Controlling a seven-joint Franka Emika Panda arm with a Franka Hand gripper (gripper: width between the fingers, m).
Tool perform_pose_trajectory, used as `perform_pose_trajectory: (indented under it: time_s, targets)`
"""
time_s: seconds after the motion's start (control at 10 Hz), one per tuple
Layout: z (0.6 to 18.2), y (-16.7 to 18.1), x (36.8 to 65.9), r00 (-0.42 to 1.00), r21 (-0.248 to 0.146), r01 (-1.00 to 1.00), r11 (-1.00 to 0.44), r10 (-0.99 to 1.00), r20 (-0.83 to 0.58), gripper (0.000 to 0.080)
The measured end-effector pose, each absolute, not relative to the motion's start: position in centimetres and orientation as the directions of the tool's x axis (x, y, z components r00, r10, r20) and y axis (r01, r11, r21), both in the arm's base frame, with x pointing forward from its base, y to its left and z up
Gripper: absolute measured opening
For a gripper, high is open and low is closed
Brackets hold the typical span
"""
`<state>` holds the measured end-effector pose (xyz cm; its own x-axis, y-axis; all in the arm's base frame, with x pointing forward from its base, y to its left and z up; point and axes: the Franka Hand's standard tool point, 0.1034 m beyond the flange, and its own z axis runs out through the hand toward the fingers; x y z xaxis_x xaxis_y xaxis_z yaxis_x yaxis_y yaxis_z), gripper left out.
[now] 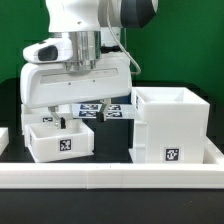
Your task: Assemble drawer
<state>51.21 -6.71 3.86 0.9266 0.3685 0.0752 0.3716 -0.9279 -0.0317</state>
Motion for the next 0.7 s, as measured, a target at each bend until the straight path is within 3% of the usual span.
perform_pose_trajectory:
  time_s: [0.2,0.5,0.7]
  targets:
    - [3.7,-6.7,51.1,0.927,-0.033,0.371,-0.928,0.368,0.073,0.0649]
    - [1.4,-7.2,49.8,0.928,-0.026,0.371,-0.928,0.369,0.058,0.0649]
    - [0.7,-7.2,49.6,0.928,-0.022,0.371,-0.928,0.369,0.058,0.0649]
